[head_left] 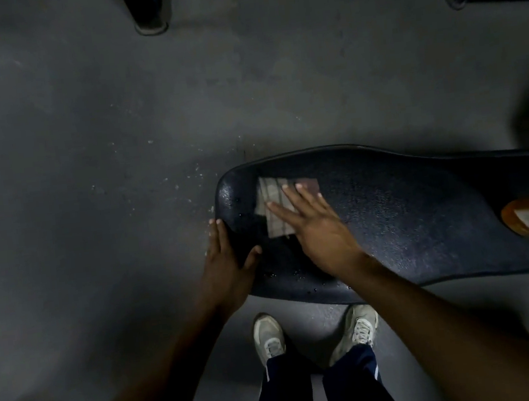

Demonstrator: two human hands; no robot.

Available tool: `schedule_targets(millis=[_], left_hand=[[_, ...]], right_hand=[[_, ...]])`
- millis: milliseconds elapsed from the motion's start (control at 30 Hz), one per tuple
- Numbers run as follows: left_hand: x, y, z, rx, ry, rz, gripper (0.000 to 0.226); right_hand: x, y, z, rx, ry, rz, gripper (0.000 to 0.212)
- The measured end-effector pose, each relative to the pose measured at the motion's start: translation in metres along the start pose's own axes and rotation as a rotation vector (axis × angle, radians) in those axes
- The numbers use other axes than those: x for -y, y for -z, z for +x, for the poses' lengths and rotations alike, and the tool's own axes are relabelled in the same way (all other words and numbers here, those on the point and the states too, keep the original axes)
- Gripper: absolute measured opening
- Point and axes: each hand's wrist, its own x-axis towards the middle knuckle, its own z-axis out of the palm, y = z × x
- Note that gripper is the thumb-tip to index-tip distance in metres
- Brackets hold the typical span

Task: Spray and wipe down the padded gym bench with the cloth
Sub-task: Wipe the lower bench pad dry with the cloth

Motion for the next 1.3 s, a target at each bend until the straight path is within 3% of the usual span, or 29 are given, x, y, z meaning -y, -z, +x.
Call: schedule_targets(millis=[167, 333, 467, 633, 733, 933, 1000, 1133, 1300], left_hand=[[0.007, 0.005, -0.002, 0.023, -0.062, 0.004, 0.093], [0.017, 0.003, -0.006, 0.008, -0.121, -0.009, 0.093], [0.017, 0.003, -0.009, -0.031, -0.094, -0.187, 0.087], [0.01, 0.018, -0.022, 0.005, -0.007, -0.704, 0.052], [0.004, 0.03, -0.028, 0.051, -0.015, -0.834, 0.036], [0.007, 0.039, -0.027, 0.064, 0.071, -0.896, 0.042], [0.014, 0.038, -0.023, 0.059, 0.124, -0.927, 0.046], [0.023, 0.042, -0.014, 0.042, 0.281, -1.113, 0.067], [0.029, 0.047, -0.015, 0.033, 0.351, -1.176, 0.07]], right_hand=[[-0.041, 0.017, -0.021, -0.055, -0.27, 0.003, 0.084], [-0.022, 0.019, 0.04, -0.14, -0.414, 0.071, 0.075], [0.032, 0.011, 0.075, -0.099, -0.205, 0.035, 0.082], [0.069, -0.007, 0.049, 0.032, 0.086, -0.061, 0.084], [0.06, -0.01, 0.019, 0.065, 0.114, -0.089, 0.085], [0.034, 0.011, 0.042, -0.059, -0.195, -0.028, 0.08], [0.041, 0.011, 0.071, -0.065, -0.199, -0.007, 0.075], [0.081, 0.005, 0.093, 0.01, -0.004, -0.075, 0.077], [0.102, -0.017, 0.027, 0.13, 0.278, -0.188, 0.07]])
